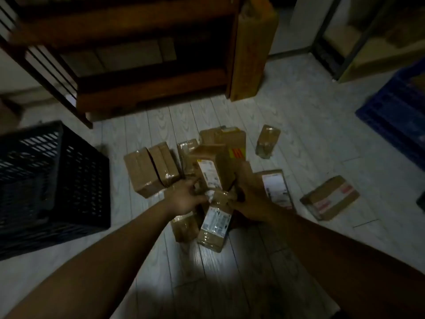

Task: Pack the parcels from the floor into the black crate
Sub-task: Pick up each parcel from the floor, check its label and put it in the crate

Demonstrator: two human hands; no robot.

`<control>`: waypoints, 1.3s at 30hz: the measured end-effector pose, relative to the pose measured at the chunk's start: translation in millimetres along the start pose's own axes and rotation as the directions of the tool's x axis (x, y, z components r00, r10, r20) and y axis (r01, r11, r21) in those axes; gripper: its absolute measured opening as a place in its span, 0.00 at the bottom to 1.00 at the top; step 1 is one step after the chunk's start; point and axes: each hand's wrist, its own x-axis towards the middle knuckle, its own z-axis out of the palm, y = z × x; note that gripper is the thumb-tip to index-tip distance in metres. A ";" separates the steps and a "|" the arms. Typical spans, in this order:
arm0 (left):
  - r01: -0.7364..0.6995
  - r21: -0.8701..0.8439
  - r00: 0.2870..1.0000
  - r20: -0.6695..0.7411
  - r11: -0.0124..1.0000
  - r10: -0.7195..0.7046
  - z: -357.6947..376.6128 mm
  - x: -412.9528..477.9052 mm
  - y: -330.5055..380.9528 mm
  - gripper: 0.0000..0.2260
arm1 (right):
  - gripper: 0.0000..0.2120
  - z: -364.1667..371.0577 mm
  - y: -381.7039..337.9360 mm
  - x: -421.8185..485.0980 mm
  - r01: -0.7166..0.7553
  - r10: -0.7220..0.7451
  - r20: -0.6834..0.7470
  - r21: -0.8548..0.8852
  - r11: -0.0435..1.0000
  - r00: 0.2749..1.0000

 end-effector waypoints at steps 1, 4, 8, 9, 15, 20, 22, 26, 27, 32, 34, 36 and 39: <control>-0.011 0.015 1.000 0.001 1.000 0.011 9.8 8.8 -14.8 0.17 | 0.25 12.7 9.0 8.8 -0.002 0.002 0.013 0.011 1.000 1.000; 0.072 -0.018 0.997 0.033 0.997 -0.072 31.5 40.6 -58.1 0.17 | 0.18 44.1 29.0 33.6 0.024 -0.024 0.056 0.014 1.000 0.998; 0.217 -0.053 0.972 0.099 0.975 -0.211 59.3 68.7 -102.8 0.16 | 0.15 77.3 57.3 61.3 -0.112 0.080 0.132 0.251 0.961 0.988; 0.234 -0.047 0.967 0.115 0.971 -0.227 65.5 73.9 -112.5 0.16 | 0.19 82.6 57.7 67.4 -0.172 0.125 0.163 0.320 0.932 0.979; 0.175 -0.139 0.985 0.013 0.975 -0.175 75.1 65.1 -118.8 0.23 | 0.39 81.4 39.7 70.2 -0.129 0.131 0.018 0.347 0.929 0.991; 0.065 -0.382 0.990 -0.093 0.922 -0.108 36.8 42.2 -93.4 0.23 | 0.24 61.2 6.5 64.1 0.048 0.046 -0.182 0.480 0.876 0.982; -0.028 -0.419 0.991 -0.128 0.908 -0.029 19.4 34.4 -85.0 0.21 | 0.20 55.9 -13.3 62.6 0.131 0.003 -0.247 0.523 0.842 0.969; -0.209 -0.476 0.969 -0.221 0.854 0.114 -6.8 23.6 -75.2 0.24 | 0.21 43.5 -51.5 53.3 0.299 -0.133 -0.312 0.578 0.759 0.941; -0.248 -0.472 0.959 -0.245 0.846 0.144 -11.7 21.9 -71.5 0.25 | 0.22 40.0 -58.9 49.3 0.340 -0.180 -0.317 0.578 0.742 0.931; -0.353 -0.417 0.902 -0.389 0.838 0.186 -27.9 18.1 -52.1 0.20 | 0.31 27.5 -80.4 46.1 0.451 -0.315 -0.327 0.555 0.699 0.891; -0.376 -0.368 0.880 -0.429 0.850 0.203 -33.4 17.2 -48.1 0.18 | 0.33 21.6 -86.7 47.8 0.469 -0.321 -0.347 0.554 0.688 0.881; -0.387 -0.315 0.863 -0.454 0.867 0.220 -40.9 15.8 -44.2 0.19 | 0.32 14.7 -93.8 47.8 0.486 -0.313 -0.378 0.576 0.658 0.871; -0.379 -0.287 0.891 -0.371 0.880 0.263 -55.8 8.2 -28.3 0.23 | 0.24 1.1 -111.2 41.8 0.498 -0.271 -0.422 0.652 0.572 0.865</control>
